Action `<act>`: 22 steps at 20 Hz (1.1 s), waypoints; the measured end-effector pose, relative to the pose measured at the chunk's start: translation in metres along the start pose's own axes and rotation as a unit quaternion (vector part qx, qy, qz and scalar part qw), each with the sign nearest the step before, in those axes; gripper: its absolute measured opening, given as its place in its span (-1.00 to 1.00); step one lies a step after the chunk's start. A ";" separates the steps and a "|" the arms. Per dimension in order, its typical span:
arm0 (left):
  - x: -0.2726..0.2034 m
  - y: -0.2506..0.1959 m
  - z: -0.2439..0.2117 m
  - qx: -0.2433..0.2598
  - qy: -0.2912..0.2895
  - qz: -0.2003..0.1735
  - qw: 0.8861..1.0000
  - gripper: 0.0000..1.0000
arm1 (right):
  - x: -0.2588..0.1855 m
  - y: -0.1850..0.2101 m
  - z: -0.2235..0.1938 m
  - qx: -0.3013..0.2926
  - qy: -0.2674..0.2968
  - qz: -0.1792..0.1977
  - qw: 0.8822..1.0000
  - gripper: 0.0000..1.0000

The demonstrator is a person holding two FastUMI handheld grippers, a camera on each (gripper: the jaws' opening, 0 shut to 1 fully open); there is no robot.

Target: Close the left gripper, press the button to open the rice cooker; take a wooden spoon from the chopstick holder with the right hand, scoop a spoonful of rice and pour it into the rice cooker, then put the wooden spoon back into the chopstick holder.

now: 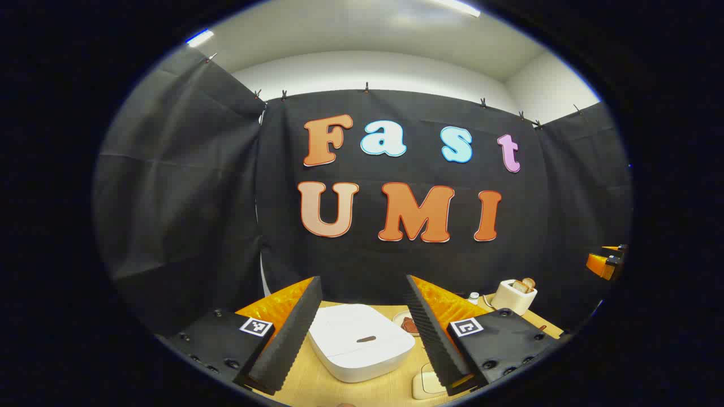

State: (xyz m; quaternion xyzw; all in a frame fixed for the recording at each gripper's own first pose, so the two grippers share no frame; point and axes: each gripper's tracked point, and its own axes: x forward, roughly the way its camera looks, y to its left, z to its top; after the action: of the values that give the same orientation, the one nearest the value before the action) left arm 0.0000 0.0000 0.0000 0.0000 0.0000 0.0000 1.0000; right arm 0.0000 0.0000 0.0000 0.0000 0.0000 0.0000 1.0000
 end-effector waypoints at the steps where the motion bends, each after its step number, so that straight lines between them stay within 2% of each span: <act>1: -0.001 -0.001 -0.001 -0.002 0.001 -0.001 1.000 0.95 | 0.000 0.000 -0.001 0.001 0.003 0.000 1.000 0.90; 2: -0.001 -0.001 -0.002 -0.003 0.004 -0.001 1.000 0.96 | 0.002 -0.002 -0.003 0.002 0.008 0.000 1.000 1.00; 5: 0.000 0.001 -0.003 -0.010 0.002 0.003 1.000 0.96 | 0.005 -0.002 -0.003 0.004 0.011 -0.001 1.000 0.90; 22: -0.002 0.006 -0.020 -0.010 0.012 0.015 1.000 0.94 | 0.010 0.008 -0.005 -0.002 0.016 0.012 1.000 0.90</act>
State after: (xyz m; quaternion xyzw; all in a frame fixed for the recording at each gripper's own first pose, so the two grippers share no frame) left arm -0.0023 0.0060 -0.0195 -0.0099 0.0122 0.0151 0.9998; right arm 0.0100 0.0082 -0.0050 -0.0016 0.0161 0.0117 0.9998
